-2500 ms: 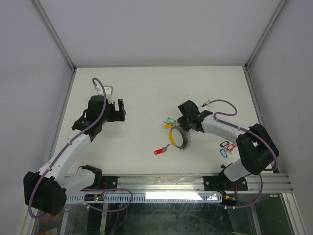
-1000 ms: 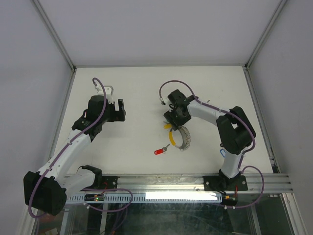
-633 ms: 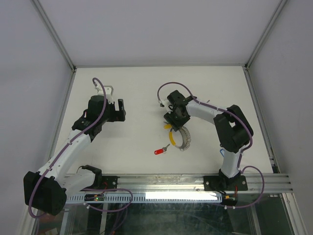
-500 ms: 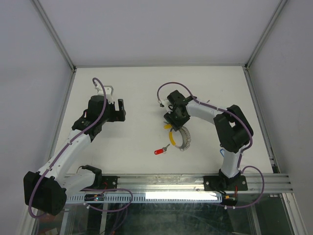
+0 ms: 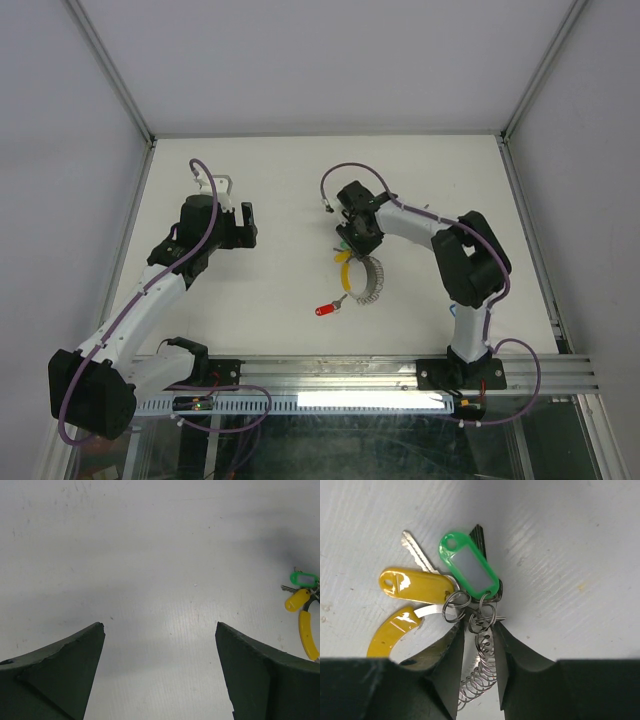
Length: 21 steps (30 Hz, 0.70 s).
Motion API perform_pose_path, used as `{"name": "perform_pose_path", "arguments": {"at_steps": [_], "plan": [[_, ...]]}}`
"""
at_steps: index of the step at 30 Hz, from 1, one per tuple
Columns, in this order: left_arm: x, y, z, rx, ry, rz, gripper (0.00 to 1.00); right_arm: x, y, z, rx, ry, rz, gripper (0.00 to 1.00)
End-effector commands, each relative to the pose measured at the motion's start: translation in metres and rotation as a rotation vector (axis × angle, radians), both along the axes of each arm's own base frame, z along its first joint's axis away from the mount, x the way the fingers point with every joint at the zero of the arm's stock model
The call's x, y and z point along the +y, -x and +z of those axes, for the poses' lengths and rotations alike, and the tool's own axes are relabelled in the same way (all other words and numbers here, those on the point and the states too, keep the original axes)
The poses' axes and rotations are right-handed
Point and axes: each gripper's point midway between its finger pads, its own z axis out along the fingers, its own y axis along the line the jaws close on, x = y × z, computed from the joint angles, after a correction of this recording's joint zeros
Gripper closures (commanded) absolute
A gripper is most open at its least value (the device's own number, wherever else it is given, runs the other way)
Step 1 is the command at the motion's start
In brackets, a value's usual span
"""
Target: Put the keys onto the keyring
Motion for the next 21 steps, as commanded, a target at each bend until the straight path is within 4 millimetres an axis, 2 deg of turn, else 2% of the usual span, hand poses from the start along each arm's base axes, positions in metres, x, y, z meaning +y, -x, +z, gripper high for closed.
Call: {"name": "perform_pose_path", "arguments": {"at_steps": [1,7,14,16,21], "plan": [[-0.005,-0.009,0.022,-0.063,0.008,-0.016,0.09,-0.022,-0.012,-0.021,-0.016,0.093,-0.156,0.69],[-0.005,-0.009,0.022,-0.064,0.008,-0.017,0.09,-0.047,-0.027,-0.016,-0.032,0.061,-0.400,0.71],[-0.005,-0.008,0.022,-0.065,0.007,-0.017,0.09,-0.067,-0.022,-0.015,-0.017,0.050,-0.566,0.71],[-0.005,-0.008,0.022,-0.065,0.009,-0.017,0.09,-0.069,-0.019,-0.016,-0.004,0.037,-0.591,0.70],[-0.005,-0.009,0.021,-0.061,0.009,-0.019,0.09,-0.058,-0.020,-0.005,0.011,-0.060,-0.589,0.63]]}}
